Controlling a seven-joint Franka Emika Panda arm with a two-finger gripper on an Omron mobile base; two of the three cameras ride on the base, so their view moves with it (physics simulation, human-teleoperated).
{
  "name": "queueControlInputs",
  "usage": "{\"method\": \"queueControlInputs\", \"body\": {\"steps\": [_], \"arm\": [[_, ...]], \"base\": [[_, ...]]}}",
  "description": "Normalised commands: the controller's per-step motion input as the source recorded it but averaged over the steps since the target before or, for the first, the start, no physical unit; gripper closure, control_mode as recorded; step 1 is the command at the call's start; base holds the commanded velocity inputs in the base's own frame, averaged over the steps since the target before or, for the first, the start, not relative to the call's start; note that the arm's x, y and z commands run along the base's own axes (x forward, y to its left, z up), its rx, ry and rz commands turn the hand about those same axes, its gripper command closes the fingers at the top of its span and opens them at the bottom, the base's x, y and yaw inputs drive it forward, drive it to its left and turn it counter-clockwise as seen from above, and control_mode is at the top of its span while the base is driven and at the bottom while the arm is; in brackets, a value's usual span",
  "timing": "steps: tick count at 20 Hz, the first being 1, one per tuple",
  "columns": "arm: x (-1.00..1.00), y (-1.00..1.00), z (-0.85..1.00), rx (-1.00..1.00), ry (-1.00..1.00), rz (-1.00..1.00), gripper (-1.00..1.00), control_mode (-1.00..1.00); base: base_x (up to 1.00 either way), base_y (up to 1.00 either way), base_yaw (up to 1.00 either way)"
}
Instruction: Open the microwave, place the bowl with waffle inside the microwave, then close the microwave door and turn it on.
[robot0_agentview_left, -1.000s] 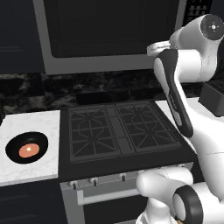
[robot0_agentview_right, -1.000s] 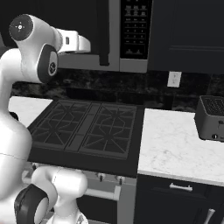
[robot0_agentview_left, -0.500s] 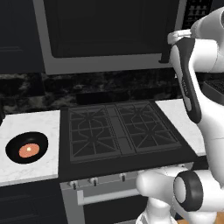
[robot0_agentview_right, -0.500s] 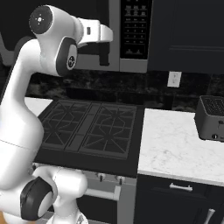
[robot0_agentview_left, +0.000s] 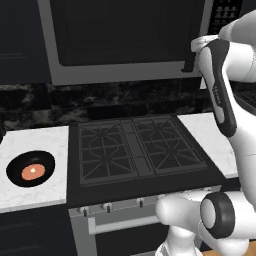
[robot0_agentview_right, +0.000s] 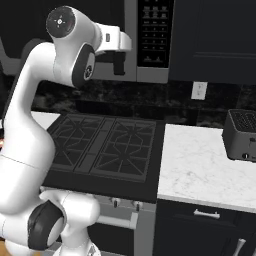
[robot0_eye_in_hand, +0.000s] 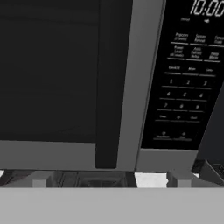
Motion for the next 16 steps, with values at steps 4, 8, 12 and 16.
{"method": "queueControlInputs", "body": {"steps": [4,8,12,16], "arm": [[0.33,0.18,-0.02,0.07,0.04,0.01,-1.00,-1.00],[0.58,0.00,-0.12,0.01,0.00,0.00,-1.00,-1.00],[0.58,-0.01,-0.18,0.00,0.00,0.00,-1.00,-1.00],[0.53,0.00,-0.19,0.00,0.00,0.00,-1.00,-1.00]], "base": [[0.00,0.00,0.00],[0.00,0.00,0.00],[0.00,0.00,0.00],[0.00,0.00,0.00]]}}
